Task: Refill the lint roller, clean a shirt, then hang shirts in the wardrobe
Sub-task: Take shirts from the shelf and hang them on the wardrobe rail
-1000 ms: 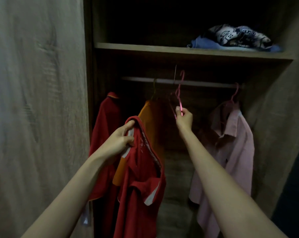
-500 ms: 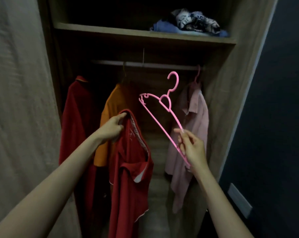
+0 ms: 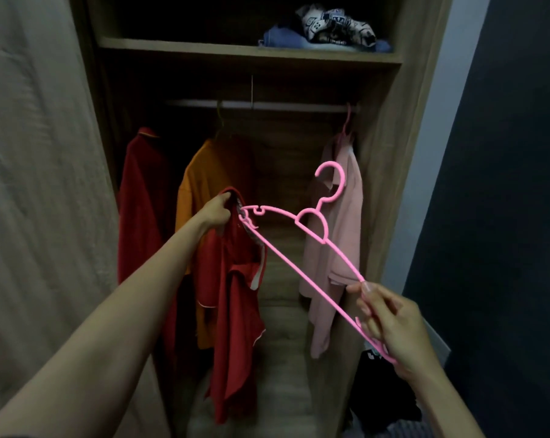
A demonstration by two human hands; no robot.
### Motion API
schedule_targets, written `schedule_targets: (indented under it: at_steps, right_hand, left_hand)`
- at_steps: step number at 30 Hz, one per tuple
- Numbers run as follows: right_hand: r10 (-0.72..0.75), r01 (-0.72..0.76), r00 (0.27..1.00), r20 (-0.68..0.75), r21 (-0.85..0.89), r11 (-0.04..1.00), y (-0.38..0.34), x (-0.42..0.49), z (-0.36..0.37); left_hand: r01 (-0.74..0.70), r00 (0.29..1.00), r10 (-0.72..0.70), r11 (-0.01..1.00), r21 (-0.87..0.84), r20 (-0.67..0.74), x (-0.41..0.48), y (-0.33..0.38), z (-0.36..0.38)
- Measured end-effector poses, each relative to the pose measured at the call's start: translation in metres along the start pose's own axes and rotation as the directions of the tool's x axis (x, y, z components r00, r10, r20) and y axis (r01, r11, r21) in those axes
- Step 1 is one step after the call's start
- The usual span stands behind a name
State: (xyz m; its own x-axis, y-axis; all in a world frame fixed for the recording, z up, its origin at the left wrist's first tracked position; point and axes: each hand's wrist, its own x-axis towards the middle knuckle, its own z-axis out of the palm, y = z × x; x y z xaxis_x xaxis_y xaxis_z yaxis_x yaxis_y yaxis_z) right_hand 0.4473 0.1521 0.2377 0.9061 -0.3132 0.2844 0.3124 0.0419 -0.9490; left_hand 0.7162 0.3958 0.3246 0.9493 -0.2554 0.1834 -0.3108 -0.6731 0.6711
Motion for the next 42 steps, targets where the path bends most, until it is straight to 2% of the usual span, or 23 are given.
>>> schedule_targets:
  at_steps: [4, 9, 14, 17, 18, 20, 21, 22, 24, 25, 27, 29, 31, 32, 33, 34, 35, 36, 37, 38, 39, 40, 42]
  right_hand:
    - [0.008, -0.009, 0.999, 0.051, 0.024, 1.000, -0.001, -0.004, 0.010]
    - [-0.016, 0.016, 1.000, 0.010, 0.001, 1.000, -0.003, 0.012, 0.038]
    - [-0.018, 0.015, 1.000, 0.025, 0.100, 0.995, -0.010, 0.022, 0.042]
    - [0.003, -0.024, 0.995, 0.098, 0.212, 0.977, -0.009, 0.026, 0.027]
    - [0.001, -0.030, 0.993, 0.122, 0.235, 0.972, -0.007, 0.027, 0.020]
    - [-0.011, -0.036, 0.982, 0.189, 0.243, 0.969, -0.002, 0.031, 0.009]
    - [-0.022, -0.032, 0.975, 0.220, 0.240, 0.970, -0.001, 0.033, 0.005]
    - [-0.031, -0.028, 0.970, 0.241, 0.236, 0.971, -0.002, 0.034, 0.003]
    - [-0.054, -0.008, 0.965, 0.255, 0.239, 0.971, -0.005, 0.037, 0.001]
    - [-0.068, 0.007, 0.966, 0.248, 0.242, 0.970, -0.007, 0.039, 0.001]
    - [-0.083, 0.037, 0.974, 0.212, 0.215, 0.976, -0.011, 0.045, 0.001]
    - [-0.099, 0.079, 0.982, 0.162, 0.128, 0.989, -0.016, 0.053, 0.001]
    - [-0.159, 0.164, 0.985, 0.073, -0.069, 0.984, -0.017, 0.065, -0.001]
    - [-0.237, 0.225, 0.971, -0.022, -0.232, 0.946, -0.017, 0.070, -0.002]
    - [-0.354, 0.266, 0.923, -0.153, -0.412, 0.872, -0.017, 0.074, -0.002]
    - [-0.498, 0.288, 0.819, -0.283, -0.549, 0.785, -0.015, 0.074, 0.002]
    - [-0.639, 0.327, 0.675, -0.370, -0.626, 0.708, -0.014, 0.069, 0.010]
    - [-0.724, 0.397, 0.574, -0.382, -0.644, 0.654, -0.012, 0.063, 0.024]
    - [-0.760, 0.462, 0.556, -0.336, -0.635, 0.619, -0.003, 0.057, 0.040]
    - [-0.749, 0.497, 0.603, -0.274, -0.605, 0.622, 0.006, 0.048, 0.059]
    - [-0.674, 0.464, 0.702, -0.229, -0.571, 0.677, 0.020, 0.042, 0.076]
    - [-0.559, 0.371, 0.800, -0.217, -0.553, 0.746, 0.034, 0.039, 0.091]
    - [-0.293, 0.104, 0.921, -0.254, -0.567, 0.817, 0.061, 0.045, 0.111]
  left_hand:
    - [-0.015, 1.000, 0.015, 0.998, 0.061, 0.001, -0.015, 0.011, 0.008]
    - [-0.303, 0.950, 0.311, 0.931, 0.205, -0.005, -0.048, 0.032, 0.029]
    - [-0.453, 0.887, 0.461, 0.882, 0.132, -0.032, -0.094, 0.051, 0.035]
    - [-0.519, 0.854, 0.519, 0.847, 0.110, 0.039, -0.105, 0.046, 0.011]
    - [-0.550, 0.834, 0.552, 0.829, 0.099, 0.012, -0.106, 0.044, 0.001]
    - [-0.634, 0.746, 0.649, 0.760, 0.140, -0.145, -0.101, 0.042, -0.016]
    - [-0.644, 0.706, 0.682, 0.731, 0.226, -0.193, -0.094, 0.040, -0.024]
    - [-0.622, 0.699, 0.693, 0.712, 0.324, -0.180, -0.087, 0.039, -0.030]
    - [-0.569, 0.759, 0.650, 0.690, 0.446, -0.038, -0.073, 0.039, -0.040]
    - [-0.567, 0.780, 0.625, 0.691, 0.448, 0.022, -0.069, 0.039, -0.042]
    - [-0.574, 0.795, 0.606, 0.731, 0.369, 0.035, -0.065, 0.041, -0.045]
    - [-0.590, 0.773, 0.633, 0.743, 0.316, -0.044, -0.063, 0.042, -0.046]
    - [-0.580, 0.751, 0.648, 0.741, 0.340, -0.130, -0.064, 0.041, -0.044]
    - [-0.560, 0.745, 0.645, 0.742, 0.367, -0.169, -0.064, 0.040, -0.044]
    - [-0.538, 0.738, 0.642, 0.745, 0.394, -0.207, -0.064, 0.038, -0.043]
    - [-0.516, 0.733, 0.635, 0.752, 0.410, -0.244, -0.064, 0.037, -0.044]
    - [-0.499, 0.726, 0.629, 0.760, 0.416, -0.279, -0.065, 0.036, -0.046]
    - [-0.488, 0.720, 0.621, 0.771, 0.410, -0.310, -0.067, 0.036, -0.048]
    - [-0.482, 0.714, 0.613, 0.781, 0.398, -0.338, -0.069, 0.036, -0.050]
    - [-0.481, 0.709, 0.606, 0.789, 0.383, -0.361, -0.070, 0.037, -0.052]
    - [-0.483, 0.704, 0.600, 0.796, 0.365, -0.379, -0.071, 0.039, -0.053]
    - [-0.487, 0.701, 0.596, 0.802, 0.347, -0.393, -0.072, 0.040, -0.055]
    - [-0.498, 0.694, 0.588, 0.808, 0.314, -0.414, -0.072, 0.039, -0.058]
